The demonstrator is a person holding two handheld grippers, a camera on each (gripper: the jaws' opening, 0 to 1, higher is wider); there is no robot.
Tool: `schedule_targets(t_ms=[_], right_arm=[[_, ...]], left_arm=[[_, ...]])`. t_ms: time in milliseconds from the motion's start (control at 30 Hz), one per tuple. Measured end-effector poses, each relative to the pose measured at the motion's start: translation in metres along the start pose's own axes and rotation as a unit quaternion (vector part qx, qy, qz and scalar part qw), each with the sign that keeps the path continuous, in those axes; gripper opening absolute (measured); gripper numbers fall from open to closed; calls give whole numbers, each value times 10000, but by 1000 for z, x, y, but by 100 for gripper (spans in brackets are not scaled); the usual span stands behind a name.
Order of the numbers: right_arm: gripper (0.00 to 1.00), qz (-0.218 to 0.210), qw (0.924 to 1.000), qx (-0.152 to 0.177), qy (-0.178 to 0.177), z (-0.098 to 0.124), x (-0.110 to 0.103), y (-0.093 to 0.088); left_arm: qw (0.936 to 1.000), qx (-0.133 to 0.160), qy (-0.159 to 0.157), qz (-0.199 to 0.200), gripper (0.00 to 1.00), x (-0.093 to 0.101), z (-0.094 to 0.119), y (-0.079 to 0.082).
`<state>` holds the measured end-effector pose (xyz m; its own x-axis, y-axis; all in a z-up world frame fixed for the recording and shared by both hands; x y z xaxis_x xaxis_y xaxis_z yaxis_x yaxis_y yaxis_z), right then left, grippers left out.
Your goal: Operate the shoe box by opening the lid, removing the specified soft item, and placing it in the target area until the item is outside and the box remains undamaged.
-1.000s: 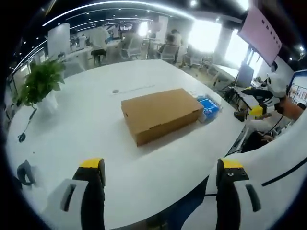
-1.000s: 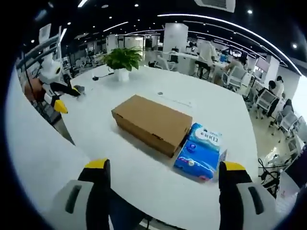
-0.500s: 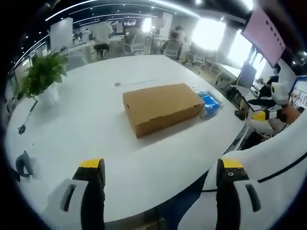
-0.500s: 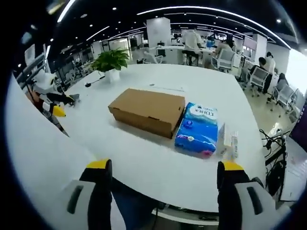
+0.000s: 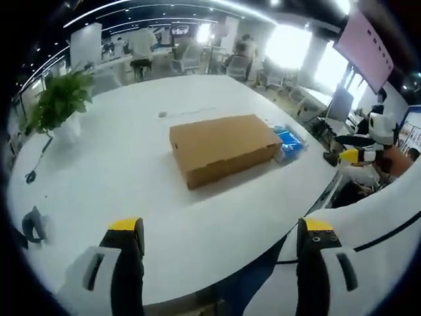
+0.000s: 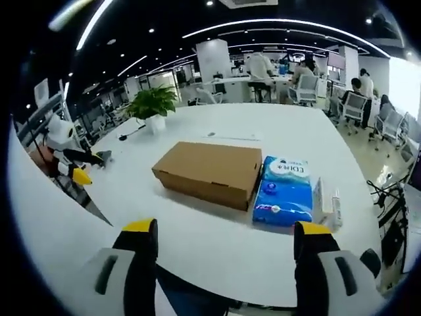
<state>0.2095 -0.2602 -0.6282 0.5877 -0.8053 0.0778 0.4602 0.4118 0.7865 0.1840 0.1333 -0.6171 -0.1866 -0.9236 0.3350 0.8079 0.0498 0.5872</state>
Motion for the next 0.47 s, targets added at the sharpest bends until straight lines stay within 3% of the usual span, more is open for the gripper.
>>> schedule_targets(t_ms=[467], right_arm=[[88,-1,9999,31,147,-6,-10,1]], left_arm=[[10000,-46,-19,-29,99,4,-2,-3]])
Point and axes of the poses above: the point that each gripper's makers call its tool centre point, and the gripper's own axes: z roughly backward along the fingers, x roughly to its right, y roughly out of its top, the point moved 9 cm from there along z, roughly backward along the fingers, and after that the axes turned 15 degrees about z, right-handed, at the moved point
